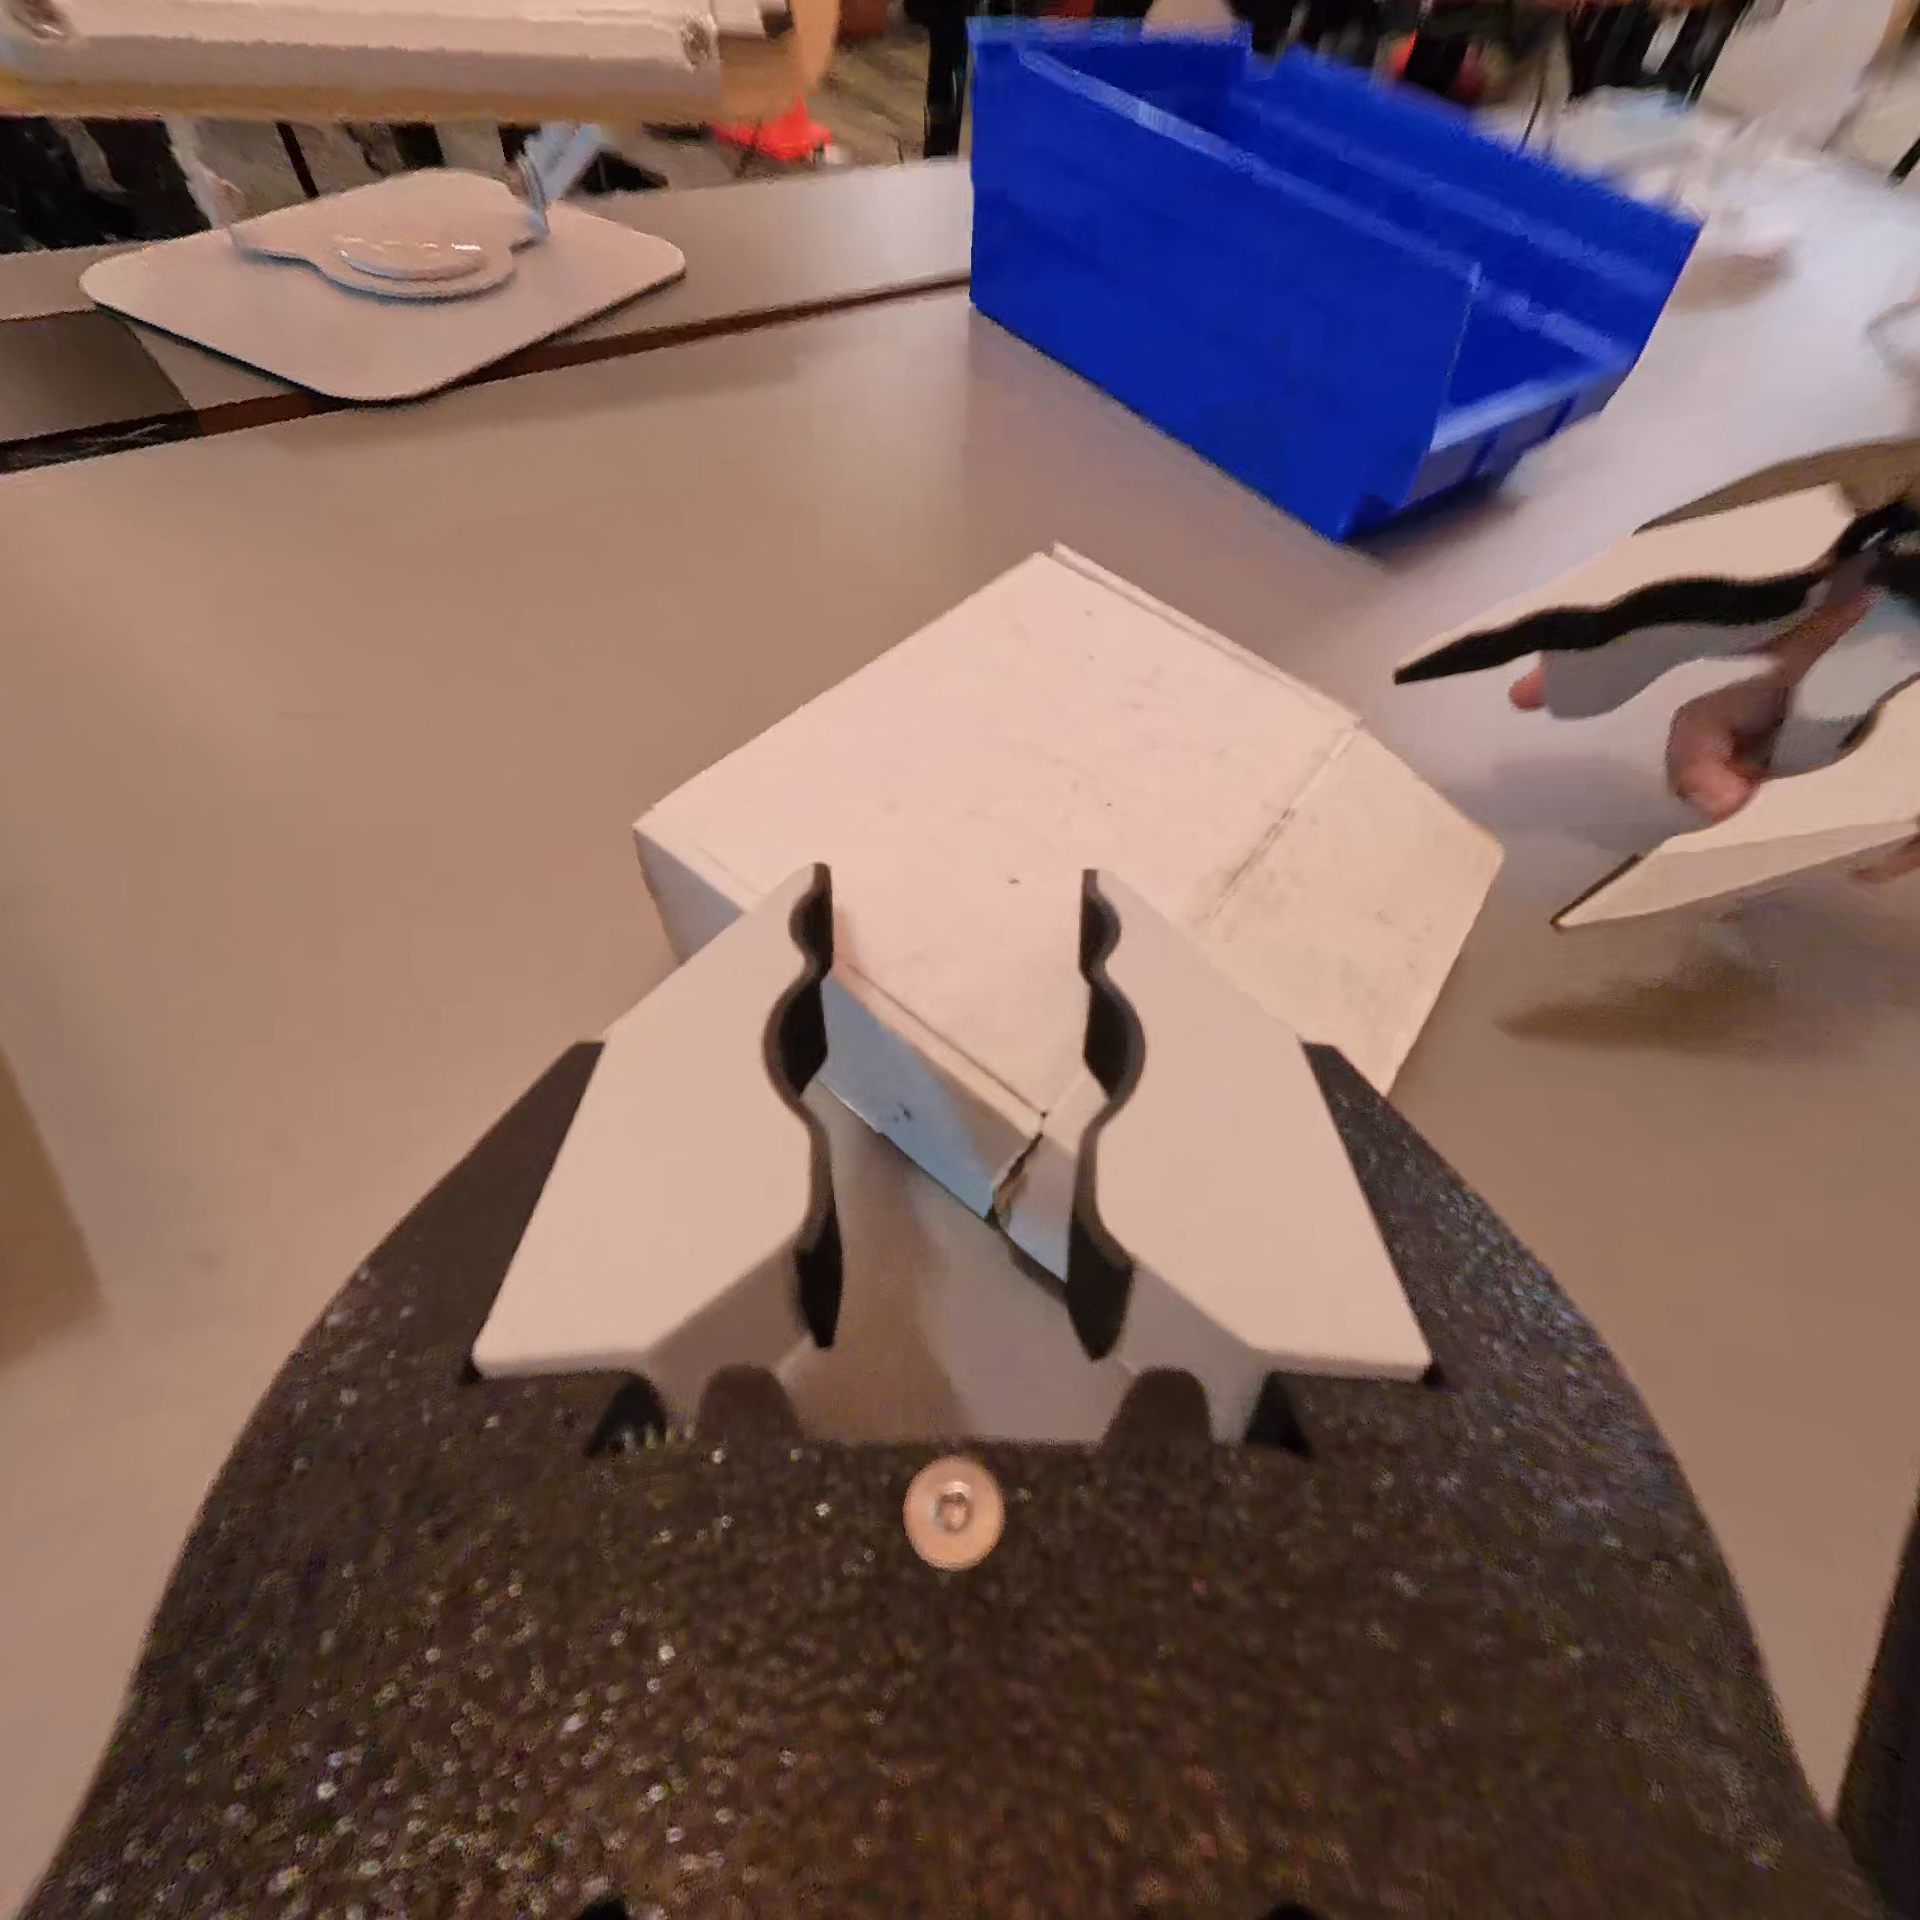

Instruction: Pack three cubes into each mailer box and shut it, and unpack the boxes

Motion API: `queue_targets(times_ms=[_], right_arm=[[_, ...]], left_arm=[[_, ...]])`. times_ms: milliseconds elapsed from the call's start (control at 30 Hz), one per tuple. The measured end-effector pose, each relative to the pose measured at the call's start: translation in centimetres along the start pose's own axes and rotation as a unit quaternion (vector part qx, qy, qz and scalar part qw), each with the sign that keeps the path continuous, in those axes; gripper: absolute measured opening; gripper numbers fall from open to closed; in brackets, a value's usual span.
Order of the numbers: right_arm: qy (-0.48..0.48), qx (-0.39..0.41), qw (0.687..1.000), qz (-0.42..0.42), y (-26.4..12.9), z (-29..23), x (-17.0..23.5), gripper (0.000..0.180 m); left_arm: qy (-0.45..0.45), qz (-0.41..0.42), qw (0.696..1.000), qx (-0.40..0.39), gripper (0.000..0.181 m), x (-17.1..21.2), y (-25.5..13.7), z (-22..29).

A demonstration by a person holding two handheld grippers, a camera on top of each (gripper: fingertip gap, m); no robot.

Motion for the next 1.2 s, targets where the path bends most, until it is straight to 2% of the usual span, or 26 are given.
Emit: queue_targets(times_ms=[100, 200, 400, 600, 833, 900, 1067, 1100, 1200], right_arm=[[0.035, -0.006, 0.999, 0.029, 0.1, 1.3, -0.8, 0.092], [0.073, -0.025, 0.996, 0.035, 0.9, 2.1, -1.0, 0.096], [0.057, -0.088, 0.994, -0.007, 2.6, 2.2, 0.0, 0.098], [0.052, -0.145, 0.988, -0.020, 3.5, 1.9, -0.1, 0.095], [0.076, -0.174, 0.982, -0.016, 3.8, 2.1, -0.3, 0.078], [0.074, -0.171, 0.982, -0.014, 4.1, 2.2, -0.3, 0.078], [0.054, -0.152, 0.987, -0.010, 4.6, 2.8, -0.1, 0.066], [0.048, -0.144, 0.988, -0.012, 4.7, 3.0, 0.0, 0.060], [0.020, -0.131, 0.991, -0.016, 4.8, 3.1, 0.1, 0.053]], left_arm=[[-0.055, 0.049, 0.997, 0.032, 0.049, -1.1, -1.6, -0.4], [-0.075, 0.009, 0.995, 0.069, 0.061, -0.2, -3.3, -0.5], [-0.021, -0.052, 0.992, 0.112, 0.083, 2.2, -4.7, 0.6], [0.016, -0.087, 0.983, 0.160, 0.088, 3.6, -3.4, 0.4], [0.027, -0.081, 0.974, 0.208, 0.083, 3.3, -3.0, -0.1], [0.034, -0.082, 0.974, 0.207, 0.082, 3.3, -2.9, -0.3], [0.043, -0.081, 0.981, 0.172, 0.067, 3.2, -2.2, -1.1], [0.057, -0.081, 0.983, 0.155, 0.056, 3.3, -2.0, -1.4], [0.094, -0.082, 0.983, 0.135, 0.053, 3.4, -1.7, -1.4]])
Point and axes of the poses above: each gripper's, where its closed fingertips meet, y out along the fingers, x out of its underside, z = x × y across the jaws, the point moved 4 cm from there along -y, back along the fingers, and after that the axes turned 14 degrees about z, right-handed, at the moved point
